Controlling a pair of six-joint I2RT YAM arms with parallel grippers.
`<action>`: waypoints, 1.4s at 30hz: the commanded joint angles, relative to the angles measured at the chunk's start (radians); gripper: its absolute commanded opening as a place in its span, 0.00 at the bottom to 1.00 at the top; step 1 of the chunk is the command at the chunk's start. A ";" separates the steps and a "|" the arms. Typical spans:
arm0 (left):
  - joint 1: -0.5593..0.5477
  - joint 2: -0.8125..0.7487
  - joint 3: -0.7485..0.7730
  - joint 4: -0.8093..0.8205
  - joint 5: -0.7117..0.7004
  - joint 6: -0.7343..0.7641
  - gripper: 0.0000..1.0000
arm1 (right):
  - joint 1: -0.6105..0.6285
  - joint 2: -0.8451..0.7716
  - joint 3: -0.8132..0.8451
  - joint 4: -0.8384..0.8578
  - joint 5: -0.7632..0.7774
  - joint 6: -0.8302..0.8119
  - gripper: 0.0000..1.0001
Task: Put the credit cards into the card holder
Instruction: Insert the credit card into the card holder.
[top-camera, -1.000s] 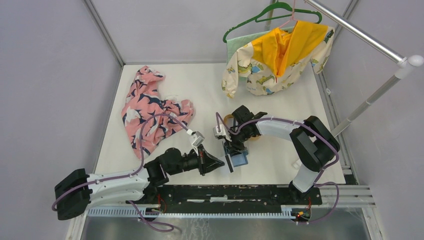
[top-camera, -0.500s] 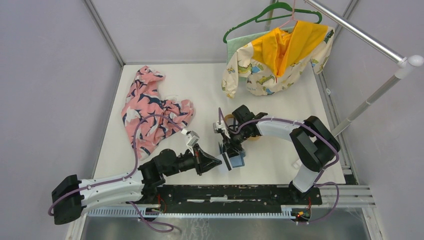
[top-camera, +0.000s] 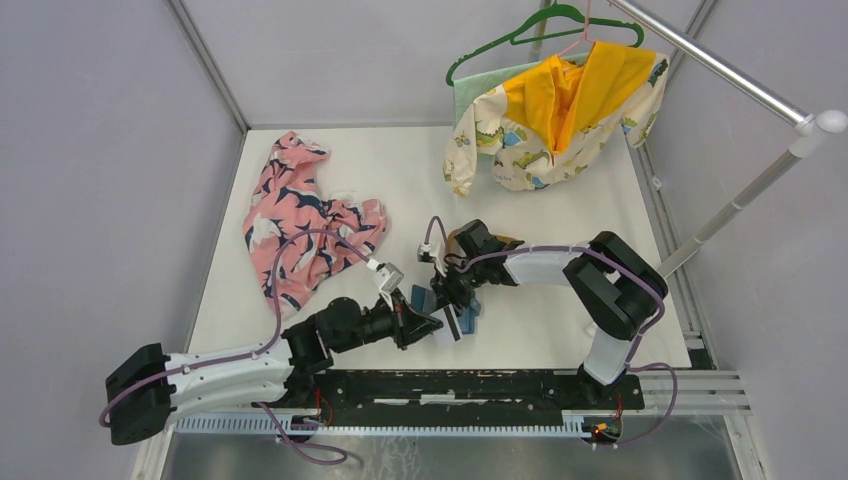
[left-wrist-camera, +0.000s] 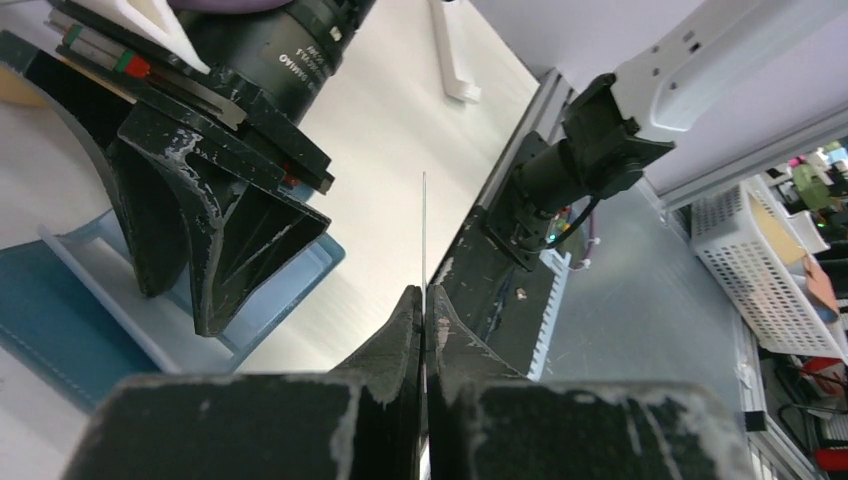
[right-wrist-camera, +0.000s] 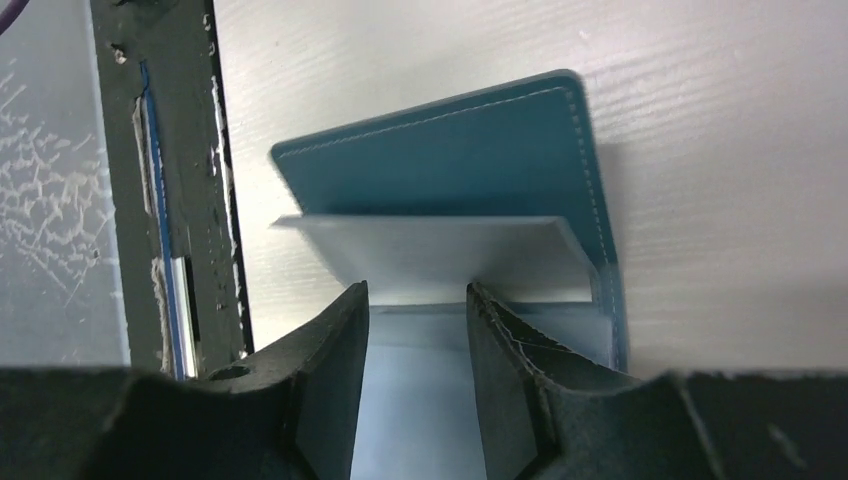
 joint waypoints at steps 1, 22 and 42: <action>-0.005 0.036 0.023 -0.006 -0.054 0.067 0.02 | 0.021 0.023 -0.004 0.073 0.216 0.086 0.48; 0.064 0.041 0.015 -0.158 -0.379 0.116 0.02 | 0.023 0.029 0.044 -0.057 0.258 -0.076 0.48; 0.167 0.237 0.068 -0.110 -0.374 0.128 0.02 | 0.004 -0.036 0.093 -0.257 0.186 -0.396 0.46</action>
